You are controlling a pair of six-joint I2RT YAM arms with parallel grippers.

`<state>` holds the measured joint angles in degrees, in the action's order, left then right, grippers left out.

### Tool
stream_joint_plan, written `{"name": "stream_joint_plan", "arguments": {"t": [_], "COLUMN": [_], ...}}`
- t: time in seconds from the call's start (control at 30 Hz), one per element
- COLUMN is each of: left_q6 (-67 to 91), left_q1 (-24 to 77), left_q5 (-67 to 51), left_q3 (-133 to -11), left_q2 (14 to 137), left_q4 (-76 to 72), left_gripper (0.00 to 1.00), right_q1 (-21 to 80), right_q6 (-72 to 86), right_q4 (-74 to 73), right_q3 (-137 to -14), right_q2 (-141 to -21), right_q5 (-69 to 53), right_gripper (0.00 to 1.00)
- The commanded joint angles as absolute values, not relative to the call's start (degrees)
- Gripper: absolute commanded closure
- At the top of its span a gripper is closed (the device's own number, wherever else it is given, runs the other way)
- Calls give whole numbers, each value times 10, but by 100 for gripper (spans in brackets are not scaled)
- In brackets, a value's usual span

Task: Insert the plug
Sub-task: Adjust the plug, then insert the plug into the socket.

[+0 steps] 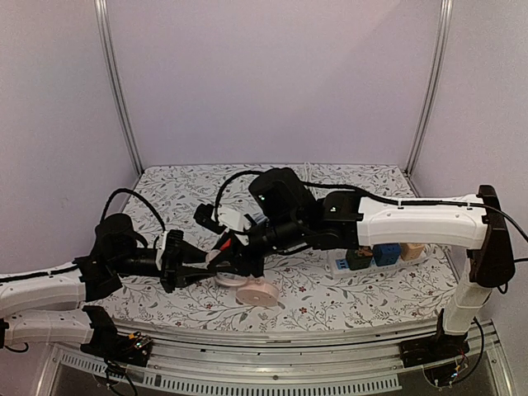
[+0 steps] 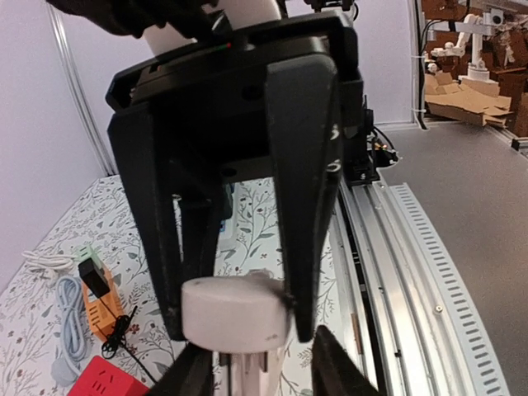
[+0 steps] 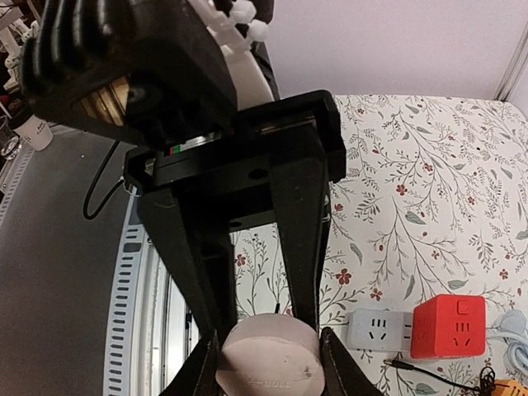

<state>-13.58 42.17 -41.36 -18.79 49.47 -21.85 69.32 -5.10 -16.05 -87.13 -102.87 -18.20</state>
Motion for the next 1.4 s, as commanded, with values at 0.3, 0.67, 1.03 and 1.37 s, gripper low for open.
{"name": "stream_joint_plan", "arguments": {"t": [0.3, 0.67, 1.03, 1.37], "left_q6": [26, 14, -29, -43], "left_q1": [377, 349, 314, 301], "left_q5": [-291, -192, -75, -51], "left_q3": [-172, -159, -142, -123], "left_q2": [360, 352, 340, 343], "left_q4": [-102, -153, -176, -219], "left_gripper": [16, 16, 16, 15], "right_q1": [703, 706, 697, 673], "right_q6": [53, 91, -24, -42], "right_q4": [-505, -646, -417, -359], "right_q3": [-922, -980, -1096, -1135], "right_q2": [-983, -915, -1214, -1307], "right_q5": [-42, 85, -80, -47], "right_gripper": [100, 100, 100, 100]}}
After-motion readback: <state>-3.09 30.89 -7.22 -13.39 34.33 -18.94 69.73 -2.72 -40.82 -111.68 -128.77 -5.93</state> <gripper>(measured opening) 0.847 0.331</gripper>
